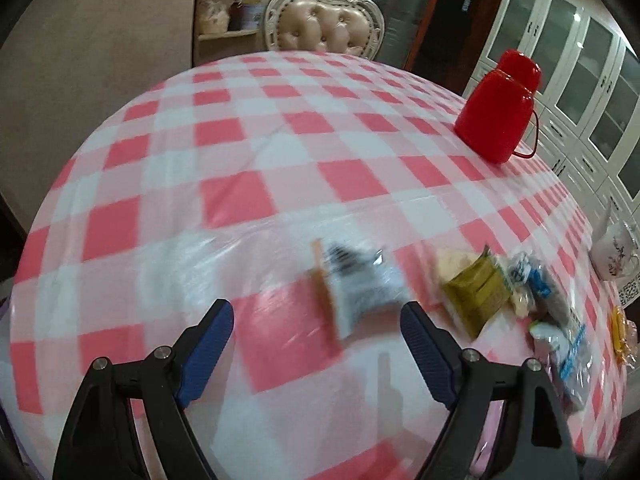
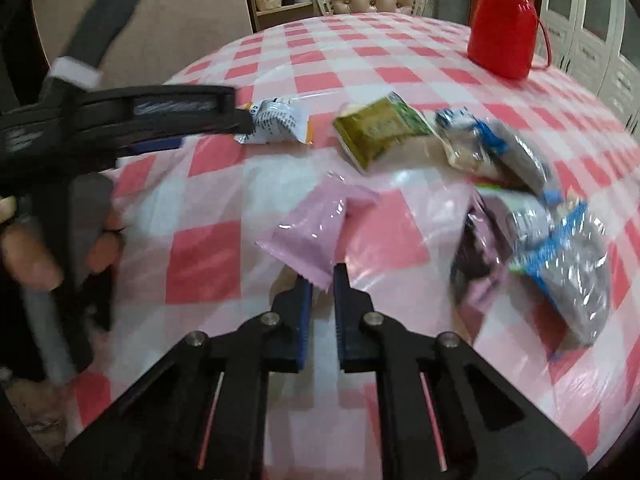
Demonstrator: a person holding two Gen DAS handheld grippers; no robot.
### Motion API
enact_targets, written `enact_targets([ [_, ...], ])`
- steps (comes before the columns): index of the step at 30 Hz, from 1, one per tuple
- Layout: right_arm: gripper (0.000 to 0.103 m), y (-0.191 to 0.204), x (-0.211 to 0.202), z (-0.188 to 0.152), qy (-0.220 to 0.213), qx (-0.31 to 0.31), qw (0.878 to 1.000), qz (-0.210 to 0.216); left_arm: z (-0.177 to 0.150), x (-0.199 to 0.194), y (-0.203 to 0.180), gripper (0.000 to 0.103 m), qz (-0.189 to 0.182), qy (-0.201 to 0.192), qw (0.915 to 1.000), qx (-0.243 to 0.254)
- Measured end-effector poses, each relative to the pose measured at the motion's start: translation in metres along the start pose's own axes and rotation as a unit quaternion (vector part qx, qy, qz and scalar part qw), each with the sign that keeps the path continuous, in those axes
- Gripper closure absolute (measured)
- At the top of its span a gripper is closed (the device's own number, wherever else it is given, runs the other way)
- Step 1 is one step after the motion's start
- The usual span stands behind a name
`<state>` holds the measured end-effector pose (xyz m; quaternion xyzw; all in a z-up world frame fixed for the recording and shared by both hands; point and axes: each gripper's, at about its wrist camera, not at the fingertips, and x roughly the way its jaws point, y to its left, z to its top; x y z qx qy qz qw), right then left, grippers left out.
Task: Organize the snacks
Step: 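Grasp the white-orange packet with the left gripper while the right gripper grasps the pink cake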
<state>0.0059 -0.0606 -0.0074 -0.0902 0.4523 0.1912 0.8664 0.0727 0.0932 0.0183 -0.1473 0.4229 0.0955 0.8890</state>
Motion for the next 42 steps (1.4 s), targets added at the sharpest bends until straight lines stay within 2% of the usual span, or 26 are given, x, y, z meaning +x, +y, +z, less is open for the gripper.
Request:
enact_targets([
  [3, 0.090, -0.008, -0.002, -0.004, -0.002, 0.010, 1.000, 0.024, 0.009, 0.013, -0.022, 0.017, 0.043, -0.004, 0.9987, 0.025],
  [6, 0.089, -0.020, -0.005, -0.008, -0.002, 0.037, 0.998, 0.057, 0.015, 0.034, -0.033, 0.017, 0.073, 0.010, 0.9966, 0.038],
  [9, 0.087, -0.031, -0.005, -0.009, 0.002, 0.072, 0.994, 0.087, 0.015, 0.044, -0.031, 0.019, 0.080, 0.014, 0.9959, 0.041],
  [10, 0.086, -0.034, -0.005, -0.009, 0.003, 0.080, 0.992, 0.094, 0.015, 0.042, -0.028, 0.030, 0.081, 0.012, 0.9958, 0.041],
  [11, 0.085, -0.035, -0.004, -0.009, 0.003, 0.087, 0.991, 0.098, 0.015, 0.040, -0.025, 0.047, 0.078, 0.004, 0.9959, 0.046],
  [13, 0.078, -0.033, -0.003, -0.007, 0.003, 0.094, 0.990, 0.100, 0.014, 0.036, -0.020, 0.058, 0.070, 0.003, 0.9961, 0.053],
  [14, 0.069, -0.032, -0.003, -0.006, 0.001, 0.094, 0.990, 0.101, 0.013, 0.033, -0.016, 0.062, 0.065, 0.003, 0.9964, 0.054],
  [15, 0.053, -0.030, -0.003, -0.005, -0.002, 0.092, 0.991, 0.102, 0.012, 0.031, -0.012, 0.062, 0.054, 0.001, 0.9971, 0.054],
  [16, 0.044, -0.027, -0.004, -0.003, -0.008, 0.090, 0.991, 0.098, 0.010, 0.028, -0.006, 0.062, 0.042, -0.002, 0.9976, 0.055],
  [17, 0.030, -0.024, -0.005, -0.002, -0.011, 0.090, 0.992, 0.088, 0.009, 0.027, -0.005, 0.062, 0.042, -0.002, 0.9974, 0.058],
  [18, 0.028, -0.024, -0.005, -0.001, -0.014, 0.091, 0.993, 0.078, 0.008, 0.025, -0.003, 0.061, 0.036, -0.002, 0.9974, 0.062],
  [19, 0.028, -0.022, -0.005, 0.001, -0.020, 0.093, 0.993, 0.071, 0.007, 0.024, 0.000, 0.059, 0.028, -0.002, 0.9975, 0.065],
  [21, 0.028, -0.018, -0.001, 0.006, -0.020, 0.099, 0.992, 0.072, 0.006, 0.022, 0.002, 0.040, 0.032, 0.000, 0.9978, 0.059],
  [22, 0.028, -0.016, 0.002, 0.008, -0.016, 0.102, 0.992, 0.067, 0.006, 0.022, 0.004, 0.028, 0.034, 0.001, 0.9981, 0.052],
  [23, 0.028, -0.013, 0.006, 0.011, -0.013, 0.102, 0.993, 0.059, 0.006, 0.019, 0.005, 0.026, 0.034, -0.004, 0.9982, 0.049],
  [25, 0.028, -0.004, 0.013, 0.019, -0.011, 0.096, 0.995, 0.035, 0.007, 0.017, 0.007, 0.026, 0.042, -0.013, 0.9980, 0.046],
  [30, 0.028, 0.016, 0.031, 0.036, -0.005, 0.068, 0.996, -0.051, 0.003, 0.022, 0.010, 0.027, 0.055, 0.006, 0.9973, 0.048],
  [31, 0.028, 0.020, 0.034, 0.038, -0.003, 0.059, 0.996, -0.066, 0.001, 0.021, 0.009, 0.034, 0.063, 0.006, 0.9966, 0.053],
  [32, 0.033, 0.024, 0.036, 0.038, 0.000, 0.045, 0.995, -0.087, 0.000, 0.020, 0.009, 0.051, 0.067, 0.003, 0.9961, 0.057],
  [33, 0.050, 0.029, 0.036, 0.039, -0.007, 0.031, 0.995, -0.093, -0.001, 0.018, 0.008, 0.055, 0.063, -0.002, 0.9962, 0.061],
  [34, 0.059, 0.031, 0.035, 0.038, -0.010, 0.026, 0.996, -0.084, -0.002, 0.017, 0.008, 0.057, 0.060, -0.003, 0.9961, 0.064],
  [35, 0.074, 0.032, 0.033, 0.038, -0.011, 0.023, 0.996, -0.082, -0.003, 0.016, 0.009, 0.059, 0.057, -0.003, 0.9962, 0.066],
  [38, 0.075, 0.039, 0.029, 0.032, -0.018, -0.002, 0.995, -0.100, -0.007, 0.010, 0.014, 0.060, 0.026, -0.006, 0.9976, 0.064],
  [40, 0.075, 0.039, 0.026, 0.029, -0.019, -0.001, 0.996, -0.091, -0.010, 0.002, 0.022, 0.060, -0.010, -0.014, 0.9984, 0.054],
  [42, 0.075, 0.037, 0.025, 0.028, -0.020, 0.007, 0.997, -0.078, -0.012, -0.004, 0.025, 0.060, -0.017, -0.025, 0.9983, 0.050],
])
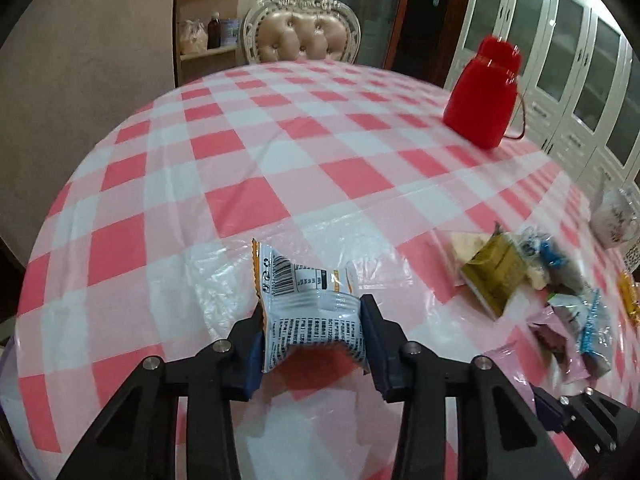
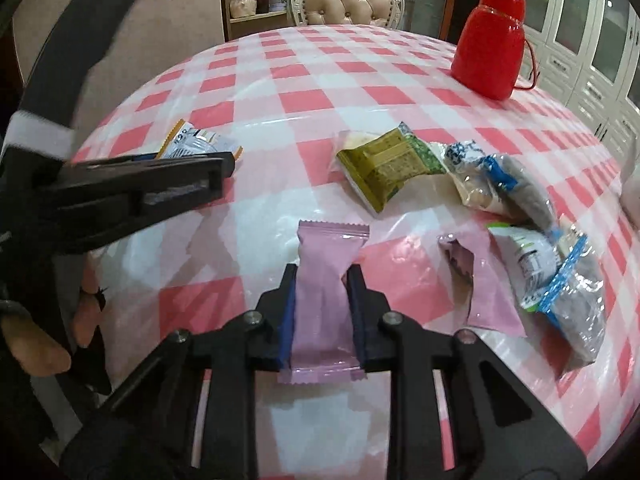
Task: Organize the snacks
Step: 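Grasp the white-orange packet with the left gripper while the right gripper grasps the pink cake, then carry the white-orange packet and pink cake to the white box with both grippers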
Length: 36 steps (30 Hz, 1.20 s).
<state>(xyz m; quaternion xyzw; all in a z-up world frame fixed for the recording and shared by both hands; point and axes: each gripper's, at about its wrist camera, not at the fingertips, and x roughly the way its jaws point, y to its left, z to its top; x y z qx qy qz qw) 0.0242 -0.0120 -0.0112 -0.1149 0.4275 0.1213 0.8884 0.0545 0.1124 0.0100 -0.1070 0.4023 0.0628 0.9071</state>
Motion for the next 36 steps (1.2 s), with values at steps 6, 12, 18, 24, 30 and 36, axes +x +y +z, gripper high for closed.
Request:
enact_targets([
  [6, 0.075, -0.008, -0.004, -0.002, -0.010, 0.032, 0.998, 0.048, -0.007, -0.019, 0.012, 0.060, -0.020, -0.023, 0.9992, -0.025],
  [12, 0.075, 0.005, -0.006, 0.000, -0.014, 0.046, 0.993, 0.108, -0.016, -0.043, 0.035, 0.060, -0.027, -0.044, 0.9968, -0.062],
  [18, 0.075, 0.038, -0.008, 0.005, -0.015, 0.023, 0.991, 0.134, -0.028, -0.061, 0.059, 0.060, 0.008, -0.047, 0.9971, -0.060],
  [24, 0.075, 0.062, -0.009, 0.009, -0.021, 0.005, 0.990, 0.138, -0.040, -0.074, 0.087, 0.060, 0.028, -0.056, 0.9959, -0.066],
  [30, 0.076, 0.088, -0.006, 0.013, -0.019, -0.012, 0.989, 0.148, -0.053, -0.085, 0.111, 0.060, 0.046, -0.062, 0.9943, -0.073],
  [36, 0.076, 0.118, -0.007, 0.018, -0.030, -0.027, 0.986, 0.164, -0.064, -0.102, 0.136, 0.060, 0.061, -0.074, 0.9922, -0.080],
])
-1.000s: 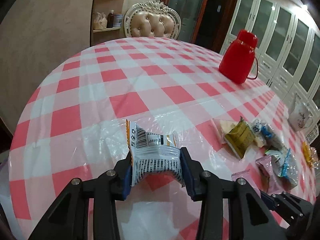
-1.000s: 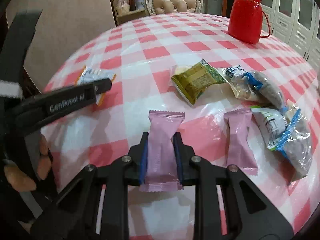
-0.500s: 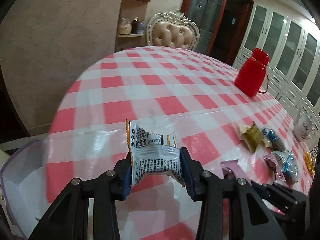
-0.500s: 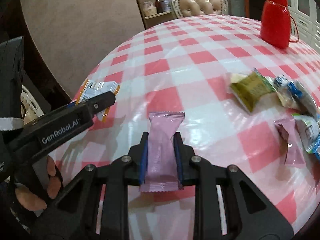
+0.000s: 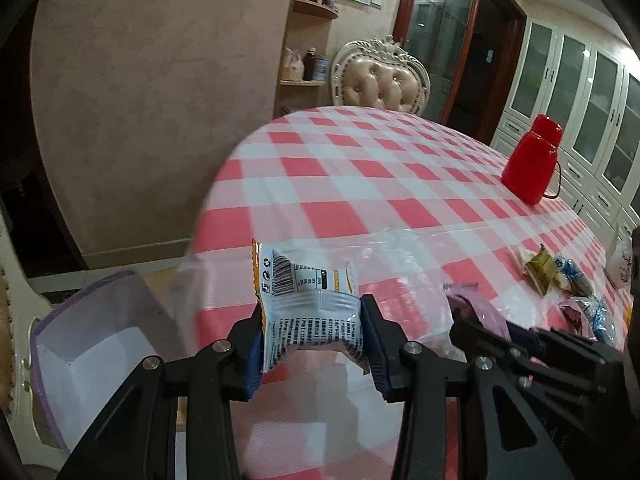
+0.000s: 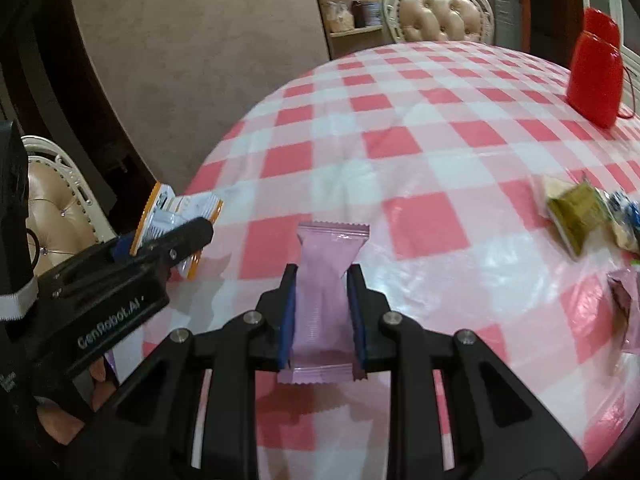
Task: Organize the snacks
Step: 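Carry the white-orange packet and pink cake to the white box with both grippers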
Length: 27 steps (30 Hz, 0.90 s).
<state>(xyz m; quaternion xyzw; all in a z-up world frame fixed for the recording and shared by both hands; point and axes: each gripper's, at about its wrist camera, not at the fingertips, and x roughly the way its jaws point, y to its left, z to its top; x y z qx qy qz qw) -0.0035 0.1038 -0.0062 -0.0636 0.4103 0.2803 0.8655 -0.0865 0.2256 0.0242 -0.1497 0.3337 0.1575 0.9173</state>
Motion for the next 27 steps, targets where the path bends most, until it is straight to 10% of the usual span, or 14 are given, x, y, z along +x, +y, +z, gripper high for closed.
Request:
enact_targets([
  [27, 0.075, 0.172, 0.045, -0.009, 0.003, -0.148, 0.984, 0.097, -0.048, -0.036, 0.193, 0.059, 0.131, 0.005, 0.9859, -0.104],
])
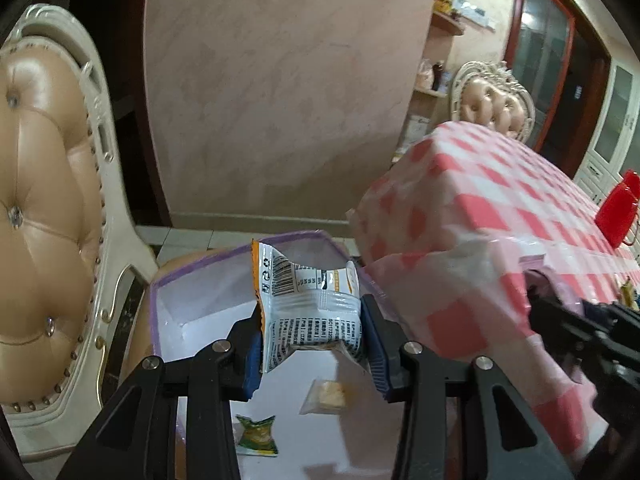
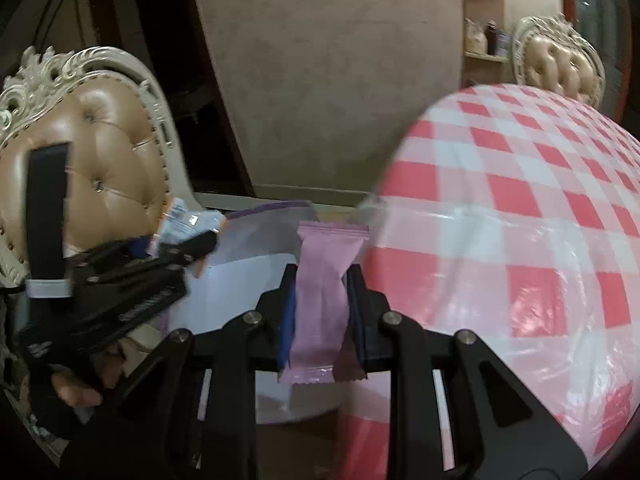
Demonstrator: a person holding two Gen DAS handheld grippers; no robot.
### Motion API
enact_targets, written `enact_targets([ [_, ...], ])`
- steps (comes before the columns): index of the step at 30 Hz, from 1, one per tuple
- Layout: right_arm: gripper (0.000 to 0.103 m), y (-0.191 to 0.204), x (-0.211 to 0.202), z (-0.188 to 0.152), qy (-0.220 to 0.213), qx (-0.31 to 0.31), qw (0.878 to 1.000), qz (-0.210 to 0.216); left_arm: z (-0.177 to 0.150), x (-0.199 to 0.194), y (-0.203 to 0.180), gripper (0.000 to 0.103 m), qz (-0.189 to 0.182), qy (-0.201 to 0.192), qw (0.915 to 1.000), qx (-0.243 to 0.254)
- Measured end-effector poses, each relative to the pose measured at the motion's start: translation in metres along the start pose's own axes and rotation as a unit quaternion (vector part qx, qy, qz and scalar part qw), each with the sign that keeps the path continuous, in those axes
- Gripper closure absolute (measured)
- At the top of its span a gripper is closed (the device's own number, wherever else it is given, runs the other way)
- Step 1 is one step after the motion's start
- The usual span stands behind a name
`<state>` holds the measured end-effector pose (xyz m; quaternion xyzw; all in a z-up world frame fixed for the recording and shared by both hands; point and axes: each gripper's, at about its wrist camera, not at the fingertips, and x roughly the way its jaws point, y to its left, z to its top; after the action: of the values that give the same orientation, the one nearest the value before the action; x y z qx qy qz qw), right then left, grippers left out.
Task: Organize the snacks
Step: 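Carry the white-orange packet and pink cake to the white box with both grippers, then open both grippers to drop the packets into the white box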
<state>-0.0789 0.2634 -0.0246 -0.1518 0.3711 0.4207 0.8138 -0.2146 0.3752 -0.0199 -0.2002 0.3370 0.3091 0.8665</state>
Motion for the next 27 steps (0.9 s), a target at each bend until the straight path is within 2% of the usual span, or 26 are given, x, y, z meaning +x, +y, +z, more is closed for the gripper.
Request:
enact_targets([
  [13, 0.075, 0.050, 0.034, -0.002, 0.033, -0.054, 0.998, 0.028, -0.012, 0.029, 0.043, 0.059, 0.056, 0.040, 0.9974, -0.023],
  [19, 0.073, 0.060, 0.049, -0.004, 0.049, -0.068, 0.996, 0.028, -0.013, 0.036, 0.056, 0.059, 0.063, 0.050, 0.9961, -0.036],
  [21, 0.073, 0.063, 0.052, -0.005, 0.050, -0.073, 0.996, 0.025, -0.013, 0.037, 0.058, 0.055, 0.073, 0.054, 0.9952, -0.036],
  [22, 0.073, 0.064, 0.054, -0.005, 0.053, -0.077, 0.995, 0.022, -0.013, 0.039, 0.059, 0.050, 0.079, 0.059, 0.9945, -0.035],
  [23, 0.071, 0.065, 0.055, -0.005, 0.056, -0.080, 0.995, 0.019, -0.013, 0.041, 0.059, 0.038, 0.085, 0.063, 0.9938, -0.035],
  [24, 0.065, 0.066, 0.057, -0.005, 0.057, -0.081, 0.995, 0.016, -0.014, 0.043, 0.059, 0.034, 0.091, 0.065, 0.9930, -0.037],
  [25, 0.060, 0.066, 0.057, -0.005, 0.058, -0.082, 0.995, 0.011, -0.014, 0.043, 0.060, 0.030, 0.097, 0.063, 0.9925, -0.039],
  [27, 0.041, 0.064, 0.054, -0.004, 0.050, -0.078, 0.996, 0.015, -0.014, 0.042, 0.059, 0.030, 0.108, 0.059, 0.9916, -0.039],
])
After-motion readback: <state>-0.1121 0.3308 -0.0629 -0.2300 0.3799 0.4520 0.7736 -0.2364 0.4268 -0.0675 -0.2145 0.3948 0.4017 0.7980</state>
